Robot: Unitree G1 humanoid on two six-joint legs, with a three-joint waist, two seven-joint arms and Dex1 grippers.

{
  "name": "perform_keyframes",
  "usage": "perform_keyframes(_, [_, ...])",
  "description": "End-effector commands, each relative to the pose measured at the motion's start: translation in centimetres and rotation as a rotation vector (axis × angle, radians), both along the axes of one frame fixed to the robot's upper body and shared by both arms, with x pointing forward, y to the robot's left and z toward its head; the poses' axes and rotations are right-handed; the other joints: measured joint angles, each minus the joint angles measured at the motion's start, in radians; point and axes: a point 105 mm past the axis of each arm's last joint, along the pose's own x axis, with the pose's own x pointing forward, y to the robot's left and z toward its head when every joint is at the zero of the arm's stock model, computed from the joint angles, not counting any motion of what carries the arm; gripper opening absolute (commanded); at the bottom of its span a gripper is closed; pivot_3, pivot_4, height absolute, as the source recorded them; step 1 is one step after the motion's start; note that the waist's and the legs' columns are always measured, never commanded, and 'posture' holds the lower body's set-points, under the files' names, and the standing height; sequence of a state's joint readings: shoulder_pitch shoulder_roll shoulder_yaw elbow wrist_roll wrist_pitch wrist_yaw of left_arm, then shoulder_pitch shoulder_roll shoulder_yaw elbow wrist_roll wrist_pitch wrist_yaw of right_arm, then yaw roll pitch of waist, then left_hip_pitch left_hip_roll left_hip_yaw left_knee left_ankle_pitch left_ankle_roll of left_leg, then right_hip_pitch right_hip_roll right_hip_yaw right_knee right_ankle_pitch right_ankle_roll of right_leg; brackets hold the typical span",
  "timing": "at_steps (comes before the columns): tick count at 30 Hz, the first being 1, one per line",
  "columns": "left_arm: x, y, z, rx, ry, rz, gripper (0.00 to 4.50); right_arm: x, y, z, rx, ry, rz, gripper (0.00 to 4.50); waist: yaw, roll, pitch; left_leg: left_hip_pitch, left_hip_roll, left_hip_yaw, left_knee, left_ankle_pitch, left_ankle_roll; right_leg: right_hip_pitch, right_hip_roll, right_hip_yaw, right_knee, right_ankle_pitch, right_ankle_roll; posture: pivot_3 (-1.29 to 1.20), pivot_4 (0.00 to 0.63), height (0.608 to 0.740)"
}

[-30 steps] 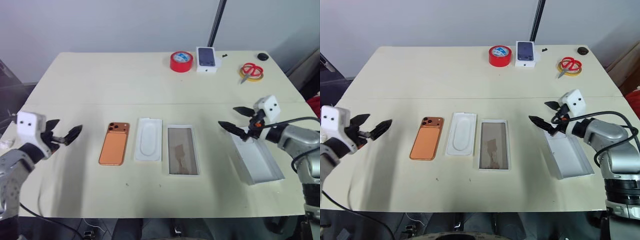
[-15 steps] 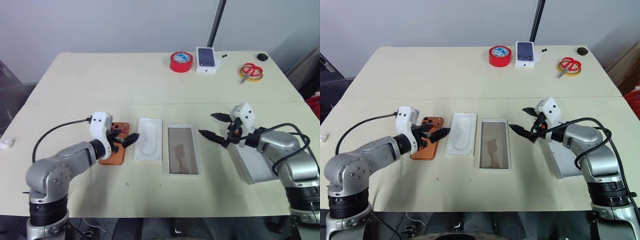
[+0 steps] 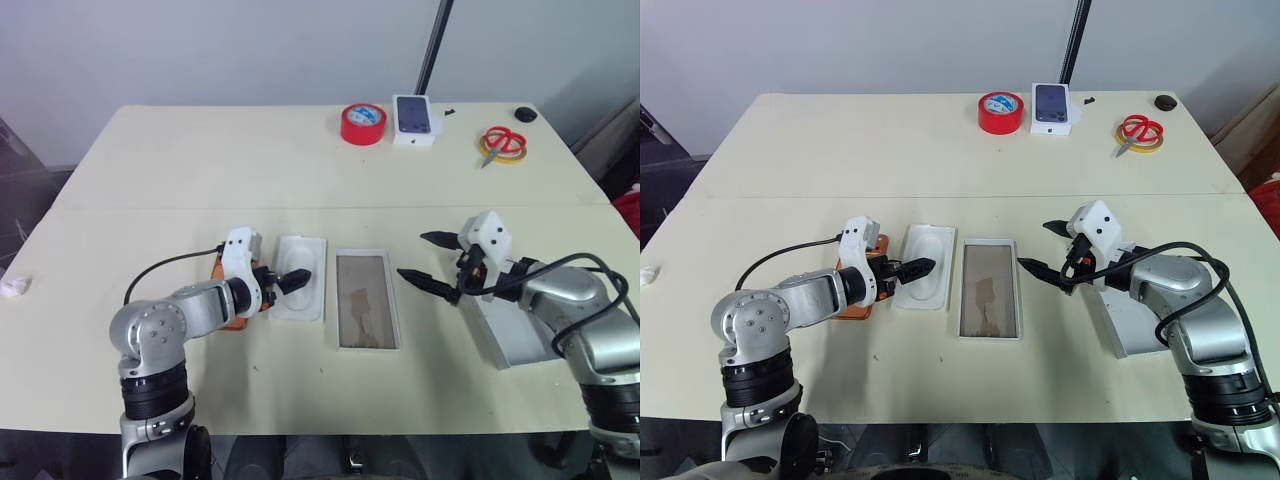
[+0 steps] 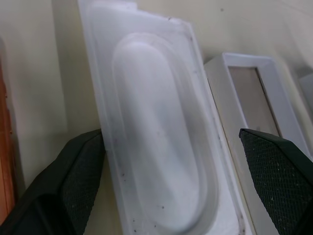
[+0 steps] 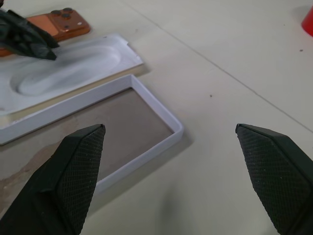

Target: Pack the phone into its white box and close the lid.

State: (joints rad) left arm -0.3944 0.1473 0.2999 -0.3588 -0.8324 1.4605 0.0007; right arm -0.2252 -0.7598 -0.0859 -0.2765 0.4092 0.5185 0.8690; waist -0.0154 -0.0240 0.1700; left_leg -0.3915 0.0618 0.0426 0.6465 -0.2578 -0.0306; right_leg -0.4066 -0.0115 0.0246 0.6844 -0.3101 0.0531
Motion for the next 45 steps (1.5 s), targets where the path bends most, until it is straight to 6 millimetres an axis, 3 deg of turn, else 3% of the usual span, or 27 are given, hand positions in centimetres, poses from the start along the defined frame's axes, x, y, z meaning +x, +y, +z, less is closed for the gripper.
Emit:
perform_keyframes(1, [-0.1,-0.1,0.2,-0.031,0.005,-0.003,2.74,-1.5,1.3,0.5,-0.044,0.005,0.101,4.50,0.002,0.000,0.000,0.000,0.000,0.000,0.000,0.000,0.000,0.000,0.000,0.000,0.000,0.000,0.000,0.00,0.150,0.732])
perform_keyframes(6, [-0.2,0.1,-0.3,-0.030,0.025,0.003,0.13,-4.2,2.9,-0.1,-0.107,0.083,0.256,4.50,0.003,0.000,0.000,0.000,0.000,0.000,0.000,0.000,0.000,0.000,0.000,0.000,0.000,0.000,0.000,0.00,0.150,0.732])
perform_keyframes(7, [-0.2,0.2,-0.3,-0.032,0.028,0.008,0.05,-4.8,3.2,-0.3,-0.124,0.095,0.288,4.50,0.002,0.000,0.000,0.000,0.000,0.000,0.000,0.000,0.000,0.000,0.000,0.000,0.000,0.000,0.000,0.00,0.150,0.732])
perform_keyframes(11, [0.1,0.5,0.3,-0.067,0.013,0.021,0.05,-7.2,4.4,-1.9,-0.226,0.146,0.417,4.50,0.002,-0.001,0.000,0.000,-0.001,-0.001,0.000,0.000,0.000,0.000,0.000,0.000,0.000,0.000,0.000,0.00,0.150,0.732])
perform_keyframes(16, [-0.2,1.1,0.6,-0.112,0.012,0.039,0.05,-8.6,5.6,-3.7,-0.283,0.182,0.485,4.50,0.001,-0.001,0.001,0.000,-0.001,-0.002,0.000,0.000,0.000,0.000,0.000,-0.001,0.000,0.000,0.000,0.00,0.150,0.732])
perform_keyframes(20, [-0.6,1.6,0.7,-0.129,0.014,0.050,0.00,-8.5,5.8,-5.7,-0.359,0.187,0.477,3.25,0.002,-0.002,0.001,0.000,-0.001,-0.002,0.000,0.000,-0.001,0.000,0.000,-0.001,0.000,0.000,0.000,0.00,0.150,0.732])
perform_keyframes(26, [-0.5,2.9,1.4,-0.160,-0.002,0.102,0.00,-7.7,6.7,-6.5,-0.382,0.145,0.480,0.09,0.001,-0.003,0.002,0.000,-0.001,-0.003,0.000,0.001,-0.002,0.001,0.000,-0.001,0.000,0.000,0.000,0.00,0.150,0.732])
perform_keyframes(39, [0.8,5.6,5.6,-0.221,-0.133,0.170,0.00,-4.3,10.2,-5.8,-0.424,-0.025,0.490,0.04,0.000,-0.005,0.003,0.000,-0.001,-0.005,0.000,0.001,-0.004,0.001,0.000,-0.002,0.000,0.000,0.000,0.00,0.150,0.732])
perform_keyframes(44, [0.8,4.4,6.1,-0.218,-0.144,0.121,0.00,-2.7,11.4,-4.8,-0.403,-0.078,0.455,0.04,0.002,-0.006,0.003,0.000,0.000,-0.006,0.000,0.001,-0.012,0.001,-0.001,-0.003,0.000,0.000,0.000,0.00,0.150,0.732])
perform_keyframes(45, [0.8,4.1,6.1,-0.216,-0.142,0.111,0.00,-2.5,11.5,-4.5,-0.386,-0.080,0.447,0.30,0.004,-0.006,0.003,0.000,0.000,-0.006,0.000,0.001,-0.013,0.001,-0.001,-0.003,0.000,0.000,0.000,0.00,0.150,0.732])
